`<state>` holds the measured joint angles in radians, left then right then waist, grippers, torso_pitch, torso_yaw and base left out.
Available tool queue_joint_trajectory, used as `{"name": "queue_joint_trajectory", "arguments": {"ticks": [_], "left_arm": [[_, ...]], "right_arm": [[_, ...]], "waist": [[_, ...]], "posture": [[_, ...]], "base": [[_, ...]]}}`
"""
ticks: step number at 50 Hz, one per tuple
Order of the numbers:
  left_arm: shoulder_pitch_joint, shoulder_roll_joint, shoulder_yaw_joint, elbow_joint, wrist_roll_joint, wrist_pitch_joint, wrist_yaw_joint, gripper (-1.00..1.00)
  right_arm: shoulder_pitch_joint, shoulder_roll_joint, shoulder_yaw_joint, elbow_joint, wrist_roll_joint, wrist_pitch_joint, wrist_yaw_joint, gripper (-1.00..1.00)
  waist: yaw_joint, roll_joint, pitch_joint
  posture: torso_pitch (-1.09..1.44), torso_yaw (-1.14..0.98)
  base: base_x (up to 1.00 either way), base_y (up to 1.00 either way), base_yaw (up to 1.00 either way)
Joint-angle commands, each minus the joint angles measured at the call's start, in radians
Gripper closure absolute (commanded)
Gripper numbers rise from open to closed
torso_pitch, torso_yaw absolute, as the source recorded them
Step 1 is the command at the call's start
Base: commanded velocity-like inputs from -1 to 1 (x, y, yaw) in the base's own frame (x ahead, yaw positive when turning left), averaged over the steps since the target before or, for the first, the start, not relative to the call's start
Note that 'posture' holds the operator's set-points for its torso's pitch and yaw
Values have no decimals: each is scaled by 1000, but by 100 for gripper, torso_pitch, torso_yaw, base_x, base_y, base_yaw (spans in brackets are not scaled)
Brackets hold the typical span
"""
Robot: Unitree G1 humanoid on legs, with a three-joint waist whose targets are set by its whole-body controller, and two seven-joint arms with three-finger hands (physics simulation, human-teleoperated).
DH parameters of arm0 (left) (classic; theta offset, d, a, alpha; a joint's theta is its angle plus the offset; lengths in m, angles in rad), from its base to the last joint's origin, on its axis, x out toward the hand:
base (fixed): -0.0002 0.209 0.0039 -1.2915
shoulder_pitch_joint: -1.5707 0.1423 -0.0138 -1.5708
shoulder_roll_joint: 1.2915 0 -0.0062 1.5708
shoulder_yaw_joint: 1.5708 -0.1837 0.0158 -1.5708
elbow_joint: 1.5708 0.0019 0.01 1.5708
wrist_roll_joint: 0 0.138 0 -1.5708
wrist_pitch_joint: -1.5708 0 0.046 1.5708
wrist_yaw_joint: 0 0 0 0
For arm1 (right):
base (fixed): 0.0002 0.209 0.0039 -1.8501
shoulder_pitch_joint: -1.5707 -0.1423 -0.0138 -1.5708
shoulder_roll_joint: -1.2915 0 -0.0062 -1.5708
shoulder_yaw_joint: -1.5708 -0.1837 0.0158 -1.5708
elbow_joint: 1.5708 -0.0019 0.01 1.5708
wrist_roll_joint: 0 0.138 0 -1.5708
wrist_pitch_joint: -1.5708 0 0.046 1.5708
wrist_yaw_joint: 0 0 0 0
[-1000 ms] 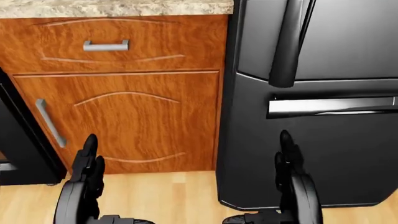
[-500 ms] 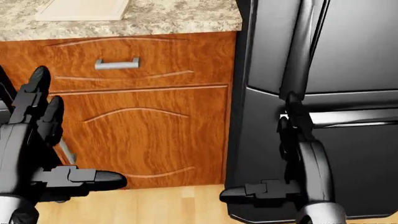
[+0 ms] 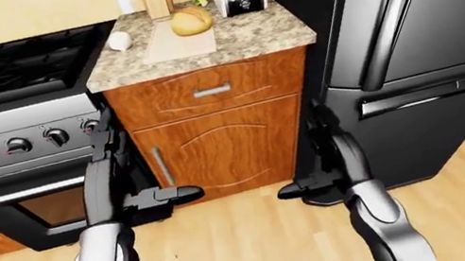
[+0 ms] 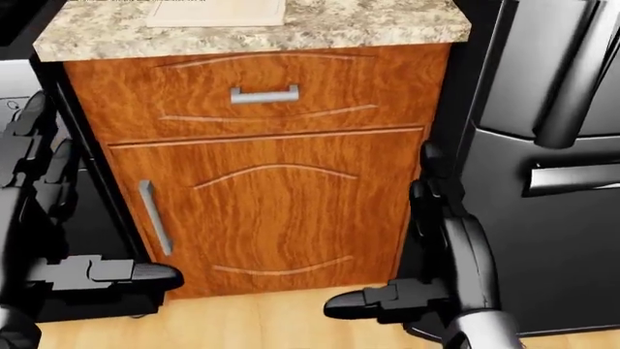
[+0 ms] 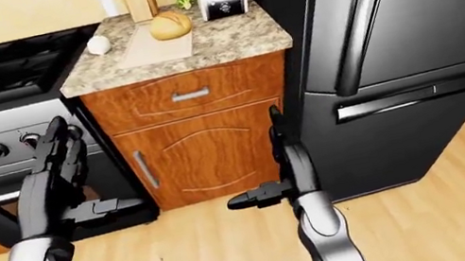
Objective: Pick up the wedge of cheese and place it on the slice of bread to prepare a simple cheese on bread dish.
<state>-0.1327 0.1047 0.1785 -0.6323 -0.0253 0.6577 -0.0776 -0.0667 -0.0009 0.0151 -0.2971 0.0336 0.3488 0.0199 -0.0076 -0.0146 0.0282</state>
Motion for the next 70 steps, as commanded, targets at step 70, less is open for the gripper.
{"name": "queue_joint_trajectory", "arguments": {"ticks": [70], "left_arm": [[-268,81,-6,-181,15,285,-30,-100]], "right_arm": [[-109,-14,-31,-218,48,116,-37,-100]], "waist": [[35,71,-12]], "posture": [[0,0]], "base": [[20,18,15]]}}
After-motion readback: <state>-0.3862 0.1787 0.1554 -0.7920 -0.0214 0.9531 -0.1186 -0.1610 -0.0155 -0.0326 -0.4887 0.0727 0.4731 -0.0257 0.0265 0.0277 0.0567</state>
